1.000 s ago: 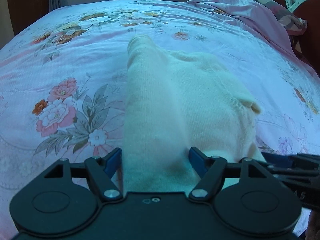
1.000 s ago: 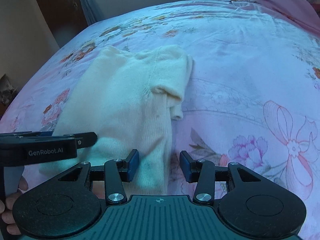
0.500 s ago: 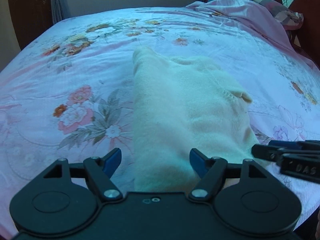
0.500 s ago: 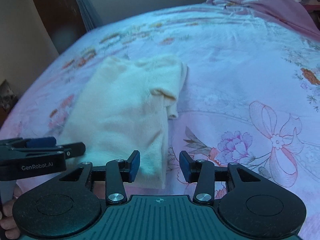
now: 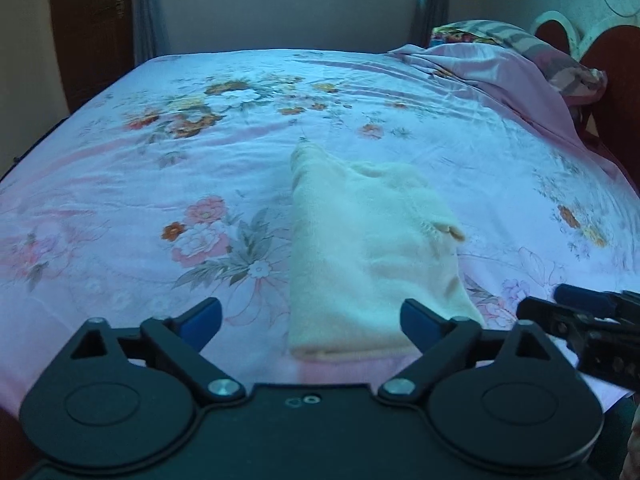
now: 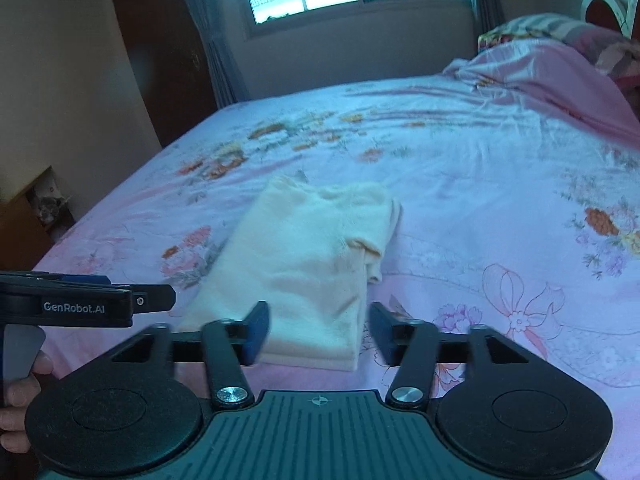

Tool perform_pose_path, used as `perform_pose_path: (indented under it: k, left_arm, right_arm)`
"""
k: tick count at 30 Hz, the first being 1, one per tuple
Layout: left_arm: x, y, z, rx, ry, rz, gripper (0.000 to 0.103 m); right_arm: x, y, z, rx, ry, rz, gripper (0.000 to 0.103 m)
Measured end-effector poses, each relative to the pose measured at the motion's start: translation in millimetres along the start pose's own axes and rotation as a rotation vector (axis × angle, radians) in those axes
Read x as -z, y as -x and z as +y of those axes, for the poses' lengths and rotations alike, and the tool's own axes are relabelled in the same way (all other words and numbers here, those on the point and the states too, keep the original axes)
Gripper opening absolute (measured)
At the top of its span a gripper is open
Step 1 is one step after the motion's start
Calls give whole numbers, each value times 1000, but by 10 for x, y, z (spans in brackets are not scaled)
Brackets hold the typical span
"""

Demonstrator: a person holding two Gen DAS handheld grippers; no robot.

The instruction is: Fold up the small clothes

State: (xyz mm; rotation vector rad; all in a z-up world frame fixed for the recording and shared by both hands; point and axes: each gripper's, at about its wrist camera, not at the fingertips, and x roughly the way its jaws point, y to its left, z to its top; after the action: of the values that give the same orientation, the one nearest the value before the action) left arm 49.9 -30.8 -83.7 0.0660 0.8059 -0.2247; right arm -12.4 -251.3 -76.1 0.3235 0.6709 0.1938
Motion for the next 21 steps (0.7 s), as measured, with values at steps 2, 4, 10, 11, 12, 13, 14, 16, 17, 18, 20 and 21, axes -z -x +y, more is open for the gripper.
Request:
perform_pose_path:
  k: [2,4,10,11,12,13,14,16,17,18,20,21]
  left_arm:
    - [24,172,-22,-29,-4,-35,101]
    - [57,350,-57,-68,-20,-77,101]
    - [223,800,-236,-155,-76,-142,102]
    - [261,878,-276,-161,-86,-151,102]
    - [293,947,-309,-159,-90,-154,102]
    - [316,1015,-339,-146,-96,-158,102]
    - [344,1086,-360,-124,-101,-165,102]
    - [369,1187,-411,-98,-104,-170,102]
    - [375,1231,-436,-98,-101,-178,102]
    - [376,1266,-447,-93,-94,-186,102]
    - [356,1296,-477,-112,-69,-190,102]
    - [344,1295,-498,-132,-66,-188,102]
  right_arm:
    - [20,179,56,-12,10,-36,74]
    - [35,351,119,-14,25,-66,76]
    - [87,803,242,-31,29,-152,97]
    - [100,864,254,-32,29,-163,100]
    - [112,925,257,-29,25,-171,103]
    - [128,977,258,-25,21,-173,103]
    - [142,1026,257,-23,18,-174,103]
    - [173,1111,255,-26,12,-181,103]
    - [186,1146,250,-23,3,-187,103]
    - [183,1170,247,-24,-7,-191,103]
    - [167,1214,226,-27,-12,-188,103]
    - [164,1243,217,-21,-17,-196,103]
